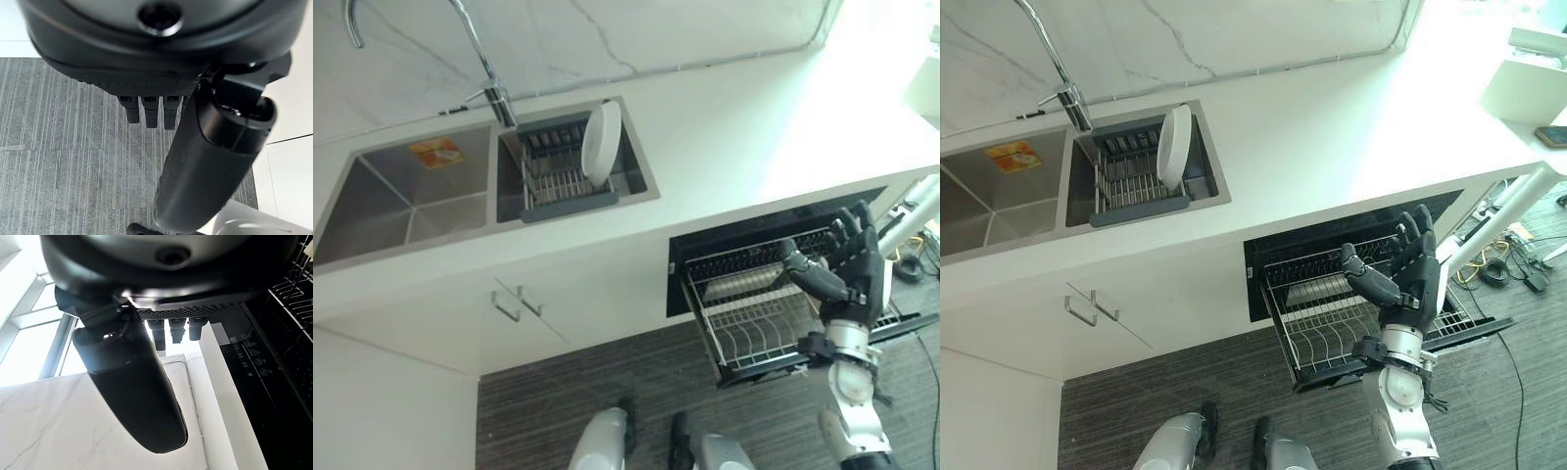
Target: Place the dishes in the dishwasher.
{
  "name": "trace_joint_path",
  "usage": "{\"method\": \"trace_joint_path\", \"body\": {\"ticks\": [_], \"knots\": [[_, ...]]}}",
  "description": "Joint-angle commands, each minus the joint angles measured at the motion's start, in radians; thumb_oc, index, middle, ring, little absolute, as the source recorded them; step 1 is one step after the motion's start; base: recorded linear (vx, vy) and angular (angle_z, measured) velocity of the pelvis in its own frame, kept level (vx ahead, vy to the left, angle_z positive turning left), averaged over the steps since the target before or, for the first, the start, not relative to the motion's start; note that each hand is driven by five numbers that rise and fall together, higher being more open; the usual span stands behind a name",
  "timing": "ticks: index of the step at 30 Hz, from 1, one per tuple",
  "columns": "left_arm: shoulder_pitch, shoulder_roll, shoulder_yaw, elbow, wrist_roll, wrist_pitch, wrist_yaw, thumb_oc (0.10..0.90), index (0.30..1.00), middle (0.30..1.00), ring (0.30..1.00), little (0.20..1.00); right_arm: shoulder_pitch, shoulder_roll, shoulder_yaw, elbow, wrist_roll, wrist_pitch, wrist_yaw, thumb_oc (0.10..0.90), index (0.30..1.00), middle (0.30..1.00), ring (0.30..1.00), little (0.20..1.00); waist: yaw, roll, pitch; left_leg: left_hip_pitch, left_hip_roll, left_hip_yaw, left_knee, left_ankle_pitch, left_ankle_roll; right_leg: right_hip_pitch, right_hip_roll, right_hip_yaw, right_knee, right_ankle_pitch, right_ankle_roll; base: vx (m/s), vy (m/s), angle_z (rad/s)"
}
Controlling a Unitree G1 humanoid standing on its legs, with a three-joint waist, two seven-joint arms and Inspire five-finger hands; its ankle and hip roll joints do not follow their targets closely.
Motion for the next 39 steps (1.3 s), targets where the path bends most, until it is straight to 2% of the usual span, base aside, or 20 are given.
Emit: {"method": "trace_joint_path", "body": {"ticks": [1, 2, 3, 7, 11, 13, 16, 18, 21, 27, 29, 32, 33, 37, 39], "knots": [[0.015, 0.02, 0.014, 0.024, 0.049, -0.023, 0.028, 0.8, 0.9, 0.9, 0.9, 0.9, -0.096, -0.082, -0.048, -0.139, -0.061, -0.097, -0.009, 0.8, 0.9, 0.9, 0.9, 0.9, 0.022, 0.002, -0.008, -0.009, 0.014, -0.007, 0.061, 0.054, 0.004, 0.138, -0.023, 0.045, -0.009, -0.09, 0.081, 0.21, 0.248, -0.2], [0.017, 0.022, 0.011, 0.033, 0.053, -0.028, 0.024, 0.8, 0.9, 0.9, 0.9, 0.9, -0.094, -0.091, -0.052, -0.132, -0.059, -0.104, -0.01, 0.8, 0.9, 0.9, 0.9, 0.9, 0.023, 0.001, -0.019, -0.005, 0.017, 0.017, 0.061, 0.018, 0.009, 0.145, -0.039, 0.037, -0.009, -0.097, 0.089, 0.21, 0.278, -0.18], [0.017, 0.023, 0.008, 0.038, 0.053, -0.026, 0.023, 0.8, 0.9, 0.9, 0.9, 0.9, -0.094, -0.091, -0.051, -0.131, -0.066, -0.104, -0.019, 0.8, 0.9, 0.9, 0.9, 0.9, 0.024, 0.001, -0.025, -0.001, 0.014, 0.021, 0.061, 0.008, 0.012, 0.147, -0.048, 0.035, -0.009, -0.097, 0.094, 0.2, 0.296, -0.1], [0.012, 0.027, 0.003, 0.07, 0.074, -0.036, 0.036, 0.8, 0.9, 0.9, 0.9, 0.9, -0.075, -0.081, -0.053, -0.133, -0.061, -0.111, -0.031, 0.8, 0.9, 0.9, 0.9, 0.9, 0.028, 0.0, -0.059, 0.052, -0.031, 0.004, 0.061, -0.055, 0.048, 0.146, -0.09, 0.004, -0.009, -0.086, 0.116, 0.19, 0.242, -0.2], [-0.004, 0.047, -0.007, 0.075, 0.046, -0.049, 0.041, 0.8, 0.9, 0.9, 0.9, 0.9, -0.084, -0.073, -0.034, -0.142, -0.083, -0.129, -0.049, 0.8, 0.9, 0.9, 0.9, 0.9, 0.031, 0.009, -0.074, 0.074, -0.047, 0.0, 0.061, -0.095, 0.076, 0.122, -0.119, -0.042, -0.009, -0.065, 0.132, 0.09, 0.144, -0.03], [-0.014, 0.056, -0.007, 0.071, 0.024, -0.053, 0.043, 0.8, 0.9, 0.9, 0.9, 0.9, -0.097, -0.071, -0.027, -0.151, -0.091, -0.124, -0.049, 0.8, 0.9, 0.9, 0.9, 0.9, 0.038, 0.012, -0.077, 0.073, -0.043, 0.018, 0.061, -0.105, 0.082, 0.112, -0.131, -0.071, -0.009, -0.06, 0.138, -0.01, 0.083, -0.09], [-0.023, 0.064, -0.005, 0.061, -0.036, -0.043, 0.044, 0.8, 0.9, 0.9, 0.9, 0.9, -0.133, -0.062, 0.008, -0.156, -0.091, -0.124, -0.024, 0.8, 0.9, 0.9, 0.9, 0.9, 0.071, 0.01, -0.084, 0.07, -0.025, 0.068, 0.061, -0.115, 0.083, 0.088, -0.161, -0.149, -0.009, -0.045, 0.151, -0.06, 0.032, -0.41], [-0.021, 0.063, -0.003, 0.058, -0.042, -0.04, 0.049, 0.8, 0.9, 0.9, 0.9, 0.9, -0.15, -0.058, 0.023, -0.158, -0.09, -0.123, -0.014, 0.8, 0.9, 0.9, 0.9, 0.9, 0.089, 0.003, -0.082, 0.075, -0.021, 0.084, 0.061, -0.121, 0.083, 0.085, -0.177, -0.166, -0.009, -0.045, 0.158, -0.05, -0.03, -0.78], [-0.02, 0.057, -0.003, 0.068, -0.035, -0.039, 0.056, 0.8, 0.9, 0.9, 0.9, 0.9, -0.202, -0.057, 0.063, -0.189, -0.084, -0.112, 0.0, 0.8, 0.9, 0.9, 0.9, 0.9, 0.114, -0.018, -0.079, 0.062, -0.022, 0.089, 0.061, -0.121, 0.083, 0.062, -0.187, -0.162, -0.009, -0.051, 0.158, -0.06, -0.105, -0.67], [-0.012, 0.04, -0.018, 0.084, 0.013, -0.055, 0.047, 0.8, 0.9, 0.9, 0.9, 0.9, -0.225, -0.054, 0.069, -0.238, -0.005, -0.109, 0.062, 0.8, 0.9, 0.9, 0.9, 0.9, 0.125, -0.025, -0.087, 0.062, -0.029, 0.08, 0.061, -0.121, 0.074, 0.052, -0.182, -0.16, -0.009, -0.055, 0.148, 0.01, -0.057, 0.01], [-0.008, 0.033, -0.026, 0.083, 0.029, -0.052, 0.046, 0.8, 0.9, 0.9, 0.9, 0.9, -0.233, -0.045, 0.073, -0.254, 0.03, -0.087, 0.094, 0.8, 0.9, 0.9, 0.9, 0.9, 0.127, -0.021, -0.086, 0.062, -0.026, 0.08, 0.061, -0.118, 0.069, 0.047, -0.184, -0.166, -0.009, -0.053, 0.146, 0.0, -0.018, 0.02], [-0.004, 0.028, -0.054, 0.08, 0.1, -0.066, 0.049, 0.8, 0.9, 0.9, 0.9, 0.9, -0.247, -0.02, 0.09, -0.259, 0.229, 0.015, 0.173, 0.8, 0.9, 0.9, 0.9, 0.9, 0.13, -0.017, -0.086, 0.065, -0.026, 0.071, 0.061, -0.116, 0.061, 0.039, -0.183, -0.163, -0.009, -0.05, 0.143, 0.01, -0.003, 0.02], [-0.006, 0.031, -0.065, 0.075, 0.088, -0.066, 0.048, 0.8, 0.9, 0.9, 0.9, 0.9, -0.252, -0.013, 0.103, -0.252, 0.253, 0.025, 0.193, 0.8, 0.9, 0.9, 0.9, 0.9, 0.129, -0.016, -0.087, 0.066, -0.025, 0.069, 0.061, -0.115, 0.058, 0.039, -0.182, -0.162, -0.009, -0.05, 0.143, 0.04, 0.013, 0.01], [-0.044, 0.048, -0.095, 0.061, 0.09, -0.029, 0.014, 0.8, 0.9, 0.9, 0.9, 0.9, -0.3, 0.013, 0.143, -0.246, 0.229, 0.078, 0.189, 0.8, 0.9, 0.9, 0.9, 0.9, 0.128, -0.02, -0.087, 0.073, -0.025, 0.059, 0.061, -0.116, 0.054, 0.039, -0.18, -0.162, -0.009, -0.048, 0.14, 0.07, 0.028, 0.03], [-0.051, 0.049, -0.12, 0.046, 0.098, -0.017, -0.004, 0.8, 0.9, 0.9, 0.9, 0.9, -0.335, 0.017, 0.151, -0.235, 0.242, 0.134, 0.158, 0.8, 0.9, 0.9, 0.9, 0.9, 0.14, -0.026, -0.092, 0.078, -0.03, 0.045, 0.061, -0.12, 0.052, 0.042, -0.18, -0.167, -0.009, -0.048, 0.14, 0.13, 0.037, 0.21]]}}
